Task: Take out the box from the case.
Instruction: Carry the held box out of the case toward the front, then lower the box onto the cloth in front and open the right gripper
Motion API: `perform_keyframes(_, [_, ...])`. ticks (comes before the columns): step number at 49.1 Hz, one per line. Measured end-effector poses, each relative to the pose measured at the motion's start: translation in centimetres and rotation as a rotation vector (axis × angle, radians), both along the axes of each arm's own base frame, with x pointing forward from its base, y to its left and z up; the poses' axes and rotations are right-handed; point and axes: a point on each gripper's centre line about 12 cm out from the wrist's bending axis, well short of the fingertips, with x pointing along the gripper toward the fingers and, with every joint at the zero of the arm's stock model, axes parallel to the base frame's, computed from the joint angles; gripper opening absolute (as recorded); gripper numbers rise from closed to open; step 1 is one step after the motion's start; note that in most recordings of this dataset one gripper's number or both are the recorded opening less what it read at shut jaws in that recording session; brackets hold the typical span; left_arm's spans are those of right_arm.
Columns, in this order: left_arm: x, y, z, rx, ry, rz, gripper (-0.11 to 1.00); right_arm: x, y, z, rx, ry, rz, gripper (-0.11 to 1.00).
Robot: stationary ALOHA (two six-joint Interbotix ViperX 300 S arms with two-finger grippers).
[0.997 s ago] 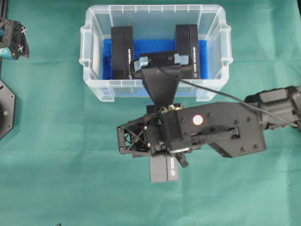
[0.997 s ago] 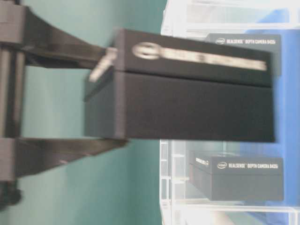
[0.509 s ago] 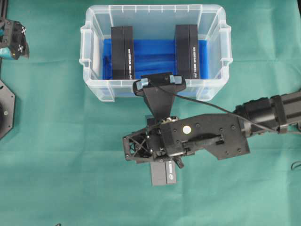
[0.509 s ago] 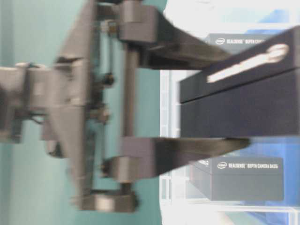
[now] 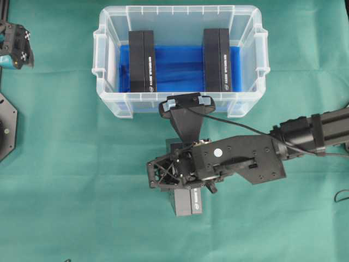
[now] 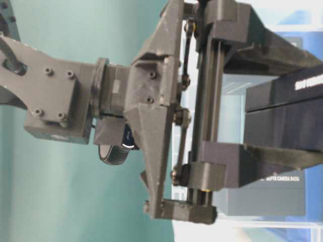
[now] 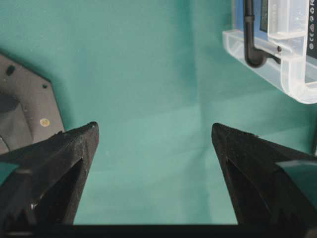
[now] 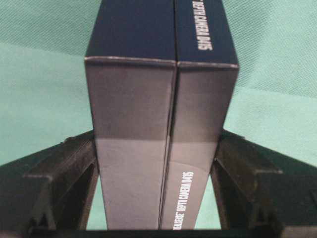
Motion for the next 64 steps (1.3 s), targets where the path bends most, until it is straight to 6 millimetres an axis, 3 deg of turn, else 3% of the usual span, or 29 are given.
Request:
perform_keyframes(21, [-0.1,0.0,-0.1,-0.001,0.001,0.002,0.94,-0.1,0.0,0.0,-0.004,0.004,0.009,0.69])
perform_keyframes(26, [0.0,0.0,-0.1,0.0,0.002,-0.003,0.94,0.0,0.0,0.0,-0.003,0.003,0.006,0.88])
perform_keyframes(29, [-0.1,0.0,-0.1,0.002,0.002,-0.003,0.94,0.0,0.0,0.0,-0.004,0.002,0.005,0.95])
perform_keyframes(55, [-0.2,-0.1,0.0,0.003,-0.002,-0.003,0.94,-0.1,0.1,0.1,-0.004,0.002,0.004,0.94])
perform_keyframes(64, [-0.3,-0.1,0.0,0.003,-0.004,-0.001,0.94,-0.2,0.0,1.6,-0.002,-0.008,0.001,0.93])
